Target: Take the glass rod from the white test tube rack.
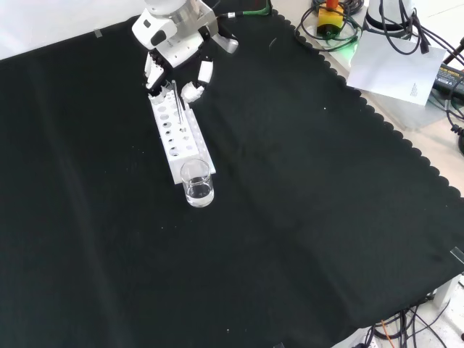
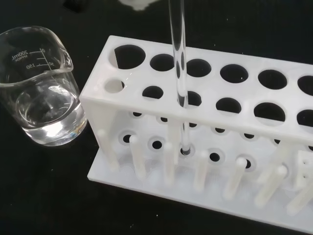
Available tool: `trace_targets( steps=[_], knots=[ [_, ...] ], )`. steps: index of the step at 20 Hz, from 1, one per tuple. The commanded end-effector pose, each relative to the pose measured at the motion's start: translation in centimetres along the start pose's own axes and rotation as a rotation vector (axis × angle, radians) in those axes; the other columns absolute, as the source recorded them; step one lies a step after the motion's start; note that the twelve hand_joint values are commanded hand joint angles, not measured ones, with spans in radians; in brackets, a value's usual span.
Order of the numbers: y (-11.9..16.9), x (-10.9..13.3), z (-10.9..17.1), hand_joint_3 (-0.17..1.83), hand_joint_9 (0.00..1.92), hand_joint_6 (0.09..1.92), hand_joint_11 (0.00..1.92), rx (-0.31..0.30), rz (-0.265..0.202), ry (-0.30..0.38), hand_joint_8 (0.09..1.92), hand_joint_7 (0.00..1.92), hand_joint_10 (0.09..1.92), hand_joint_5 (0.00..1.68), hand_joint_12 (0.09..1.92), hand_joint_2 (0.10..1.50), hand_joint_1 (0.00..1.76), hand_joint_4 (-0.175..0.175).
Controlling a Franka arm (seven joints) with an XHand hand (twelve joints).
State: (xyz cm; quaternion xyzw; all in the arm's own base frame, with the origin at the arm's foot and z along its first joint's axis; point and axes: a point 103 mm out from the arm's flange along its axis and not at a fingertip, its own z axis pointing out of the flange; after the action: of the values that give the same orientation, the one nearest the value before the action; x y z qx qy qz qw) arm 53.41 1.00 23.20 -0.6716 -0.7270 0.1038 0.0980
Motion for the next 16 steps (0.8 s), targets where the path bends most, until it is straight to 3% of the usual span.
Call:
trace_targets(
  steps=[1,6,9,11,13,16],
  knots=[
    [0.19,0.79,-0.34,0.72,1.06,1.13,1.01,-0.008,-0.010,-0.020,1.07,0.73,1.08,0.51,1.23,0.87,0.96,-0.175],
    [0.13,1.48,-0.38,0.72,1.10,1.16,1.07,-0.033,-0.023,-0.062,1.13,0.78,1.13,0.55,1.23,0.88,1.00,-0.175],
    [0.10,1.52,-0.40,0.29,1.16,1.36,1.16,-0.043,-0.020,-0.083,1.18,0.85,1.15,0.69,1.20,1.11,1.06,-0.175],
    [0.06,1.42,-0.41,0.20,1.22,1.32,1.26,-0.051,-0.019,-0.085,1.25,0.90,1.18,0.72,1.18,1.13,1.16,-0.128],
    [0.05,1.41,-0.53,0.35,1.28,1.29,1.37,-0.065,-0.023,-0.083,1.30,0.93,1.20,0.74,1.13,1.03,1.20,-0.114],
    [-0.13,1.26,-0.86,0.66,1.38,1.28,1.52,-0.097,-0.004,-0.068,1.34,0.99,1.22,0.81,1.07,0.86,1.24,-0.138]
  ],
)
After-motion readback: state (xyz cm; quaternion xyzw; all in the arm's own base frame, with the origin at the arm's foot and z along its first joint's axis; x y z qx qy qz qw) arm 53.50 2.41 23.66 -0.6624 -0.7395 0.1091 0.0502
